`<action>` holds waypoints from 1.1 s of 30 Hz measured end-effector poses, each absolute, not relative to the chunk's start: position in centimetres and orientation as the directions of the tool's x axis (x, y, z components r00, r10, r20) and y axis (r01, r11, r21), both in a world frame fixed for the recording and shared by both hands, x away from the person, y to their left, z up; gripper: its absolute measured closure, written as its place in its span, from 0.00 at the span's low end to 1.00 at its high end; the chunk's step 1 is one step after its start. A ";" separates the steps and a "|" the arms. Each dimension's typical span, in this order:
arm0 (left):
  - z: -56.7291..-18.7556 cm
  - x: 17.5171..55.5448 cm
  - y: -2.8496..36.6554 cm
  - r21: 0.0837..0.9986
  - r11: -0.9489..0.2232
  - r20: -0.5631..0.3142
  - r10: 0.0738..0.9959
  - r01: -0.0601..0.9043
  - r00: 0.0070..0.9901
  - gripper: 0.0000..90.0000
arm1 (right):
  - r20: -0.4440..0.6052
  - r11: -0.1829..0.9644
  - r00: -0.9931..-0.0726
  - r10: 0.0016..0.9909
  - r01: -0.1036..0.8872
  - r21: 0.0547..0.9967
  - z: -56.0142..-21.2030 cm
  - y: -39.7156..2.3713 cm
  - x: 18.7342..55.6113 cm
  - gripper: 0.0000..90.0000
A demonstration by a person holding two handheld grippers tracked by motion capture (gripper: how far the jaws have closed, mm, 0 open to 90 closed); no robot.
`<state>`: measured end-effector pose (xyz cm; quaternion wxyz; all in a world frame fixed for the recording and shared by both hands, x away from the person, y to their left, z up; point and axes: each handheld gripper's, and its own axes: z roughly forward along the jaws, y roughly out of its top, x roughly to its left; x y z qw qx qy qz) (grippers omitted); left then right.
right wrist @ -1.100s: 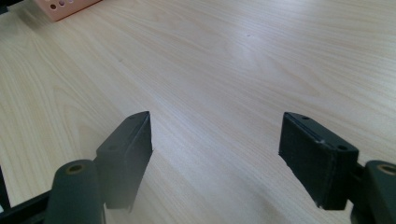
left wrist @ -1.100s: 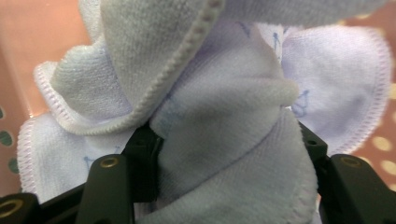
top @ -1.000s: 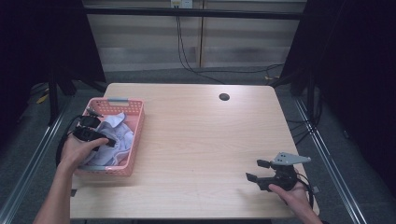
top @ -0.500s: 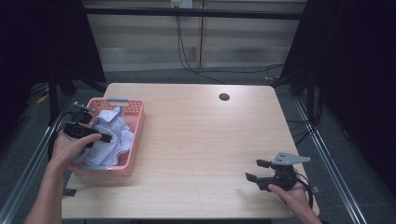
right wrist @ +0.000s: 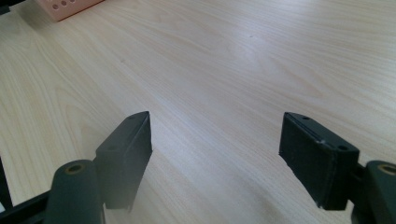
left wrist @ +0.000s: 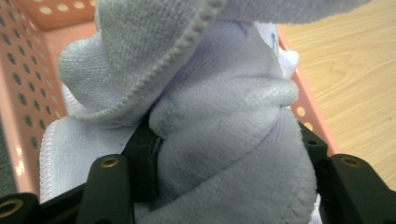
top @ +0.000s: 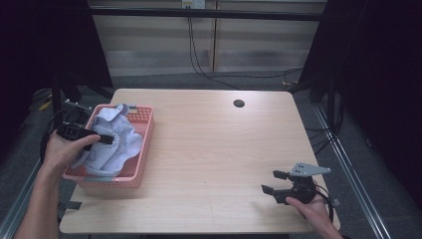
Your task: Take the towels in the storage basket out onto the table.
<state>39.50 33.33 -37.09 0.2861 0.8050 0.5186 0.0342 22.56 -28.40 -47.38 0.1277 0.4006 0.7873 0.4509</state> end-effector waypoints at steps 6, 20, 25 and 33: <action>-36.0 39.4 33.9 0.513 -0.288 -0.226 0.863 0.809 0.451 0.46 | 0.159 0.273 -0.646 0.746 0.515 0.812 -47.4 -28.4 22.6 0.28; -34.9 39.3 34.1 0.527 -0.269 -0.239 0.863 0.806 0.444 0.45 | 0.158 0.275 -0.649 0.745 0.514 0.812 -47.4 -28.4 22.6 0.28; -34.4 39.3 33.8 0.542 -0.257 -0.258 0.855 0.800 0.449 0.45 | 0.160 0.274 -0.647 0.745 0.516 0.812 -47.4 -28.4 22.6 0.28; -32.5 39.2 33.6 0.588 -0.280 -0.234 0.839 0.759 0.491 0.45 | 0.159 0.278 -0.652 0.741 0.514 0.811 -47.4 -28.3 22.5 0.28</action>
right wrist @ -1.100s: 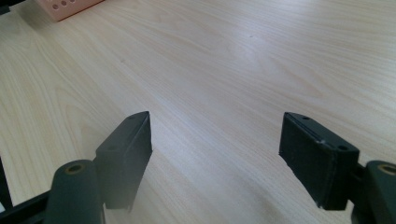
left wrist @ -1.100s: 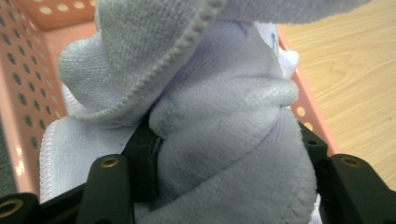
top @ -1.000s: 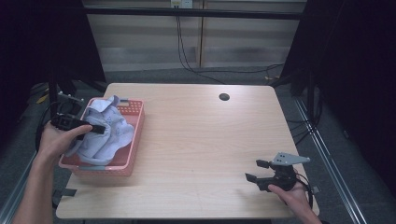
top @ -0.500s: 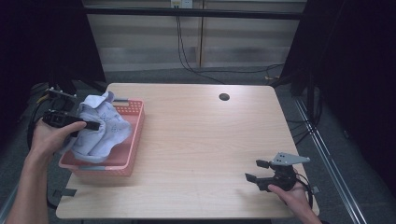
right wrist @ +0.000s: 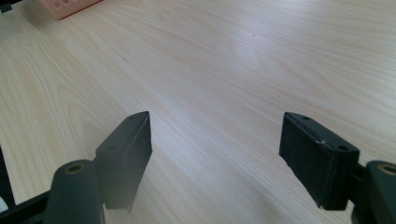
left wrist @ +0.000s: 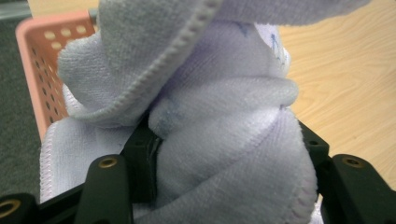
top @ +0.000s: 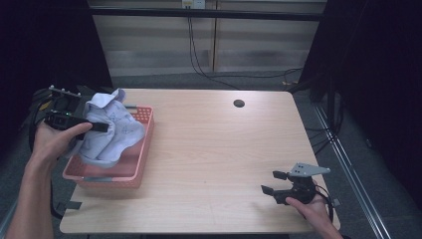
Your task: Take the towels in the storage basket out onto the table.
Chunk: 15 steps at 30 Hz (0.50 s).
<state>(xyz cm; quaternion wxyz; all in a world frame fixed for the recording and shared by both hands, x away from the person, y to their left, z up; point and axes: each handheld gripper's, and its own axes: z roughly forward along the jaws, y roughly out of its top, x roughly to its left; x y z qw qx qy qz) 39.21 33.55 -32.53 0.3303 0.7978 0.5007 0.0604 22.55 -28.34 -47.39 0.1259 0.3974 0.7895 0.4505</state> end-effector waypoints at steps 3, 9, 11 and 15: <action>-31.9 39.1 33.4 0.594 -0.279 -0.236 0.836 0.754 0.495 0.45 | 0.161 0.278 -0.653 0.740 0.515 0.811 -47.3 -28.4 22.5 0.28; -31.4 39.2 33.4 0.579 -0.282 -0.248 0.833 0.765 0.495 0.45 | 0.162 0.281 -0.655 0.738 0.517 0.809 -47.4 -28.3 22.5 0.28; -31.1 39.2 33.4 0.579 -0.279 -0.248 0.835 0.766 0.491 0.45 | 0.160 0.287 -0.657 0.737 0.519 0.805 -47.4 -28.3 22.5 0.28; -30.4 39.1 33.3 0.602 -0.257 -0.267 0.828 0.756 0.494 0.45 | 0.163 0.283 -0.656 0.737 0.519 0.807 -47.4 -28.3 22.6 0.28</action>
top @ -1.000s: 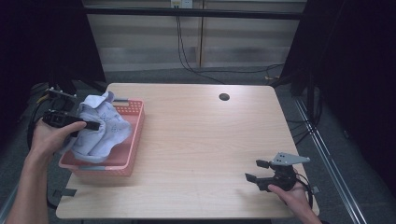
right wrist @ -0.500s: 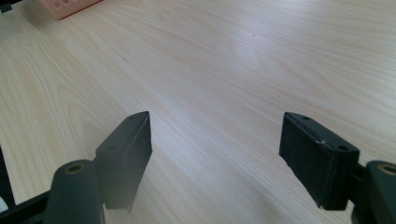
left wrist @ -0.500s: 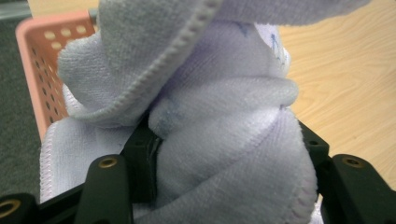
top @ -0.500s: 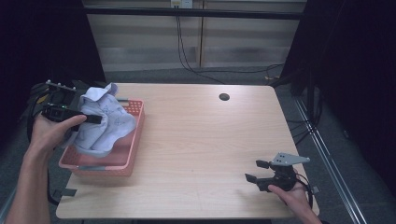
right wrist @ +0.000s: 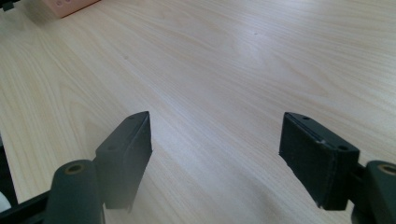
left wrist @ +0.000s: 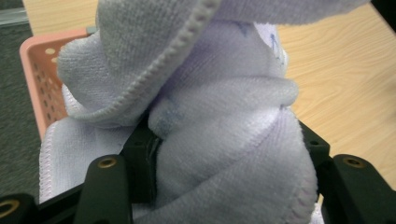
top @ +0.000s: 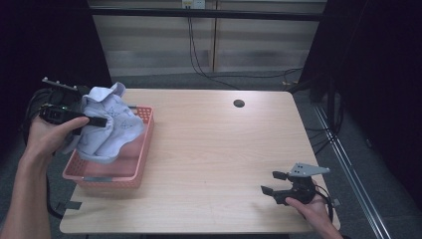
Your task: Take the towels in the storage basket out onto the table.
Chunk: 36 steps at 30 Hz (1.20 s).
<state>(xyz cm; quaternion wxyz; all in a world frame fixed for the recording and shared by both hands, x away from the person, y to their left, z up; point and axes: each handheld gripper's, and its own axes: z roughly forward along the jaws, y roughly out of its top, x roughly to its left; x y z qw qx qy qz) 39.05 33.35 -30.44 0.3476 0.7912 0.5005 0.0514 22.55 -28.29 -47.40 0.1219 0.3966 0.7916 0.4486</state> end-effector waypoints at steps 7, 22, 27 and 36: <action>-29.4 38.8 32.5 0.649 -0.249 -0.267 0.811 0.719 0.521 0.45 | 0.162 0.286 -0.656 0.737 0.520 0.805 -47.4 -28.2 22.5 0.28; -28.7 38.6 27.4 0.685 -0.300 -0.252 0.758 0.664 0.602 0.45 | 0.161 0.285 -0.657 0.736 0.517 0.807 -47.4 -28.3 22.6 0.28; -29.5 38.6 24.4 0.697 -0.321 -0.264 0.716 0.641 0.646 0.45 | 0.158 0.286 -0.657 0.737 0.515 0.808 -47.3 -28.4 22.6 0.28; -30.1 38.2 19.3 0.709 -0.378 -0.262 0.643 0.595 0.720 0.45 | 0.154 0.284 -0.657 0.738 0.509 0.812 -47.3 -28.4 22.7 0.28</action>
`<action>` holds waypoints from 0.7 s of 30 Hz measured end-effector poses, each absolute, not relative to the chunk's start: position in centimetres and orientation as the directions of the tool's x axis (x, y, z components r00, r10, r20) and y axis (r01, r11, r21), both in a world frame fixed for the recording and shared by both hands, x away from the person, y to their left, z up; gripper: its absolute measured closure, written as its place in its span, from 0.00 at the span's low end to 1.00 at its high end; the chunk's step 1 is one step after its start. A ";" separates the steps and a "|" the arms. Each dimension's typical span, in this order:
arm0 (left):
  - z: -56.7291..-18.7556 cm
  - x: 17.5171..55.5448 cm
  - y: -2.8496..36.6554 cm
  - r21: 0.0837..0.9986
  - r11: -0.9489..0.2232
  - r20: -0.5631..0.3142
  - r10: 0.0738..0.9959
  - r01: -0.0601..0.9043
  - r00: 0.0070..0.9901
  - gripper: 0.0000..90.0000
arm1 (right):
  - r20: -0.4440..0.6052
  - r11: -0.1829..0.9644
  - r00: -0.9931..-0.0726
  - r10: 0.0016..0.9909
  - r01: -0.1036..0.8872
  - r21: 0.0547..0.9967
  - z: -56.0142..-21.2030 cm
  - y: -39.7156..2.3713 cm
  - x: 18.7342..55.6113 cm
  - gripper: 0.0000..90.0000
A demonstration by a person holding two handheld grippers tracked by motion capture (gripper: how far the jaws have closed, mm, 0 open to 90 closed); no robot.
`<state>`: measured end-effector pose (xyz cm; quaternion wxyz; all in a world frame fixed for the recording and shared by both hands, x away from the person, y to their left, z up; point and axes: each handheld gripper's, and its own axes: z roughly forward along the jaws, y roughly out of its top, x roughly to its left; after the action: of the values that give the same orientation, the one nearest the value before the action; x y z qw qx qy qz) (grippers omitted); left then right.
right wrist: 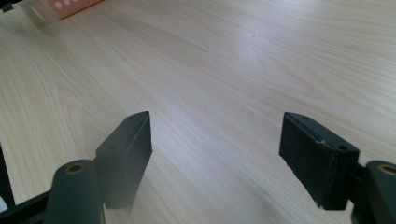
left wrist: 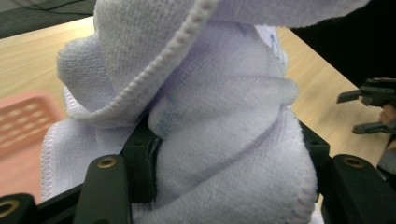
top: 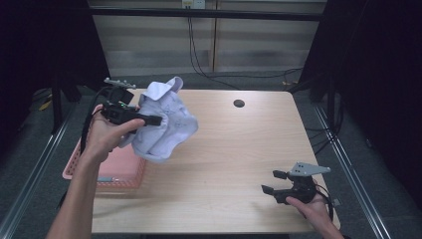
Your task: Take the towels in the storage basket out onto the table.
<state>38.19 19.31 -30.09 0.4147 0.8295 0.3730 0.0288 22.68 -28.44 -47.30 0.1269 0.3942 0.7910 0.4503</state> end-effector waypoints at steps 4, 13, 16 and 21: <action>-30.3 37.6 16.5 0.723 -0.414 -0.240 0.600 0.553 0.763 0.44 | 0.156 0.283 -0.658 0.737 0.510 0.812 -47.3 -28.5 22.6 0.28; -31.9 36.4 10.4 0.723 -0.479 -0.238 0.503 0.498 0.831 0.44 | 0.158 0.272 -0.650 0.744 0.509 0.816 -47.2 -28.7 22.8 0.28; -32.8 36.0 8.8 0.716 -0.495 -0.239 0.489 0.493 0.839 0.44 | 0.158 0.269 -0.646 0.747 0.511 0.816 -47.2 -28.8 22.8 0.28; -35.7 35.6 6.4 0.690 -0.535 -0.234 0.473 0.488 0.849 0.43 | 0.155 0.269 -0.647 0.747 0.507 0.819 -47.1 -28.9 22.6 0.28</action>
<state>35.60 6.45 -35.73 0.3969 0.8759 0.2742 -0.0095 22.64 -28.95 -47.08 0.1320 0.3988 0.7856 0.4542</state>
